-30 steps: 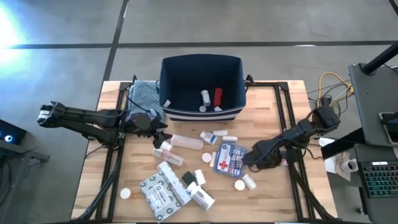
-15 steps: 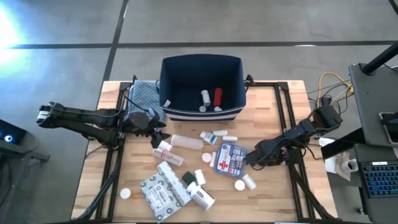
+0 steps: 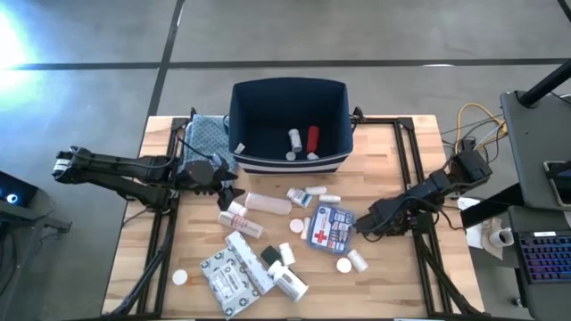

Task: Pick & place medical supplies in basket/bin
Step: Put the pink pill bottle into the blue bin

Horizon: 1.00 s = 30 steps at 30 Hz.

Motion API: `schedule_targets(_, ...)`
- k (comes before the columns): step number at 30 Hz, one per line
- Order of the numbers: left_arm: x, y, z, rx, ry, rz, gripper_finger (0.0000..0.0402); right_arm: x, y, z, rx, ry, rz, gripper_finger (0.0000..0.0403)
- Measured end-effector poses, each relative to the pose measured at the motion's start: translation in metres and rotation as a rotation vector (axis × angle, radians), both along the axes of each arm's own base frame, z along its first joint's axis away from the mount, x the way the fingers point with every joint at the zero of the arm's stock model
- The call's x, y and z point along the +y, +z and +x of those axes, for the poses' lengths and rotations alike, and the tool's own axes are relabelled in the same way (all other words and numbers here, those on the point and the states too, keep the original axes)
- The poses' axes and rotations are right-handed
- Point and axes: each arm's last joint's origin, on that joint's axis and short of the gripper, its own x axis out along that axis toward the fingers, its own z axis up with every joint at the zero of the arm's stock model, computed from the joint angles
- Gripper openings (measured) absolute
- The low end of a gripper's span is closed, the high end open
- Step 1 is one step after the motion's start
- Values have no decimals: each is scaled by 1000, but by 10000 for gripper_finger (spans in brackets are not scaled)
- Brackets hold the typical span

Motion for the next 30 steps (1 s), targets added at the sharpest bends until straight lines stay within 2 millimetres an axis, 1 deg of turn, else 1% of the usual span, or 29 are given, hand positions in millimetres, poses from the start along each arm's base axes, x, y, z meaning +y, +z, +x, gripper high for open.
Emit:
schedule_targets(7,0,0,0,0,2,1,295,2,5,7,-99,142,57,214)
schedule_targets(13,0,0,0,-1,2,1,295,4,7,13,-153,219,103,214)
schedule_targets(15,0,0,0,-3,2,1,295,3,7,13,-149,201,82,210)
schedule_targets(23,0,0,0,-3,2,1,295,3,7,13,-114,37,-49,180)
schedule_targets(26,0,0,0,-3,3,-1,295,4,11,18,-129,2,-102,179)
schedule_targets(30,0,0,0,-4,6,-5,295,5,14,23,-157,9,-122,193)
